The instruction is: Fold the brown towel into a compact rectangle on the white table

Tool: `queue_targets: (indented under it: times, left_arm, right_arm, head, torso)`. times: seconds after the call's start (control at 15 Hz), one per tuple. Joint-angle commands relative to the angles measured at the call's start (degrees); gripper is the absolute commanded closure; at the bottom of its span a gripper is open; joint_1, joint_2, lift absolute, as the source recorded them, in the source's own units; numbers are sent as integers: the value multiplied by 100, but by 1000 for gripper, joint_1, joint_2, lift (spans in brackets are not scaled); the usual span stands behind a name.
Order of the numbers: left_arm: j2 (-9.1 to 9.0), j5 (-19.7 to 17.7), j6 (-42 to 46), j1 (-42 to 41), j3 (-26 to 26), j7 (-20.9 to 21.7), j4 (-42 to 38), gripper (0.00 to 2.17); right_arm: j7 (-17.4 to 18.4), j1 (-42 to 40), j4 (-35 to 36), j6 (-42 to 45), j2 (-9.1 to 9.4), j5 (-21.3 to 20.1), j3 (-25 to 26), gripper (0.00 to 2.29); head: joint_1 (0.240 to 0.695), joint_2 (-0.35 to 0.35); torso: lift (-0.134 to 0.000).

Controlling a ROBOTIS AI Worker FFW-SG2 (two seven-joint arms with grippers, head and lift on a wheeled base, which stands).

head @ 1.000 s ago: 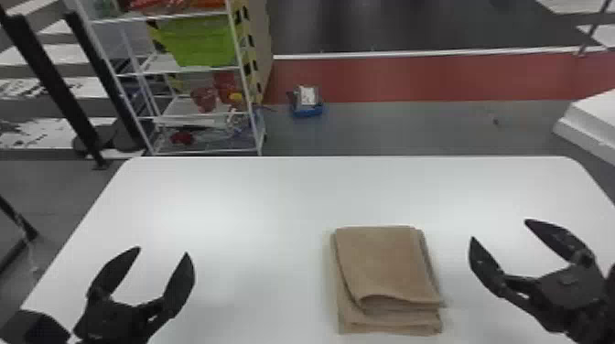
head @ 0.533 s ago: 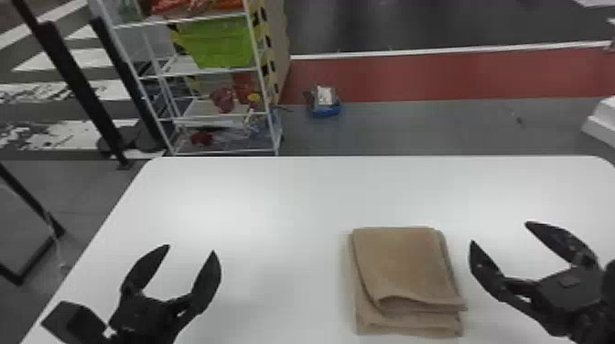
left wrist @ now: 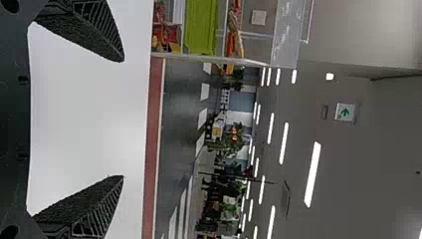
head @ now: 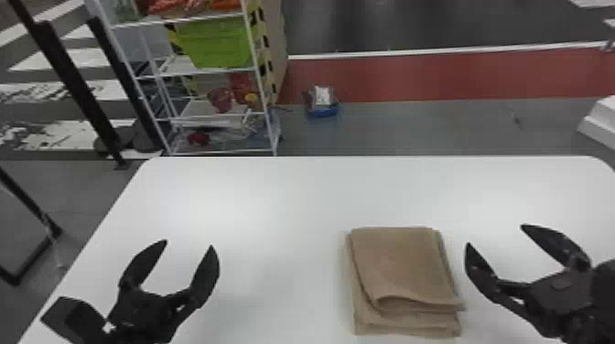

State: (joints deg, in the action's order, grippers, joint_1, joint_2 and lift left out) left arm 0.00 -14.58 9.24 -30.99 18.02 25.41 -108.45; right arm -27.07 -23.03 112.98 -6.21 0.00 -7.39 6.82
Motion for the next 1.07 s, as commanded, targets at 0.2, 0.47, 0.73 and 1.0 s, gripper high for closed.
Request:
queue_targets:
  times: [0.2, 0.47, 0.73, 1.0]
  left_arm:
    - [-15, 61, 99, -12, 18, -27, -1, 33]
    - [-15, 52, 222, -118, 79, -10, -97, 33]
    - [-15, 52, 257, -215, 79, 17, -185, 33]
    - [-15, 52, 345, -346, 71, 34, -352, 33]
  right_arm:
    - [88, -9, -39, 28, 5, 10, -67, 66]
    - [132, -18, -56, 63, 5, 10, -164, 66]
    - [140, -61, -109, 80, 5, 28, -234, 66]
    - [140, -97, -118, 186, 5, 36, -269, 66]
  head:
    - [695, 156]
    - [695, 167]
    - [695, 183]
    - [695, 188]
  torso:
    - [-124]
    - [-124]
    - [-124]
    - [-124]
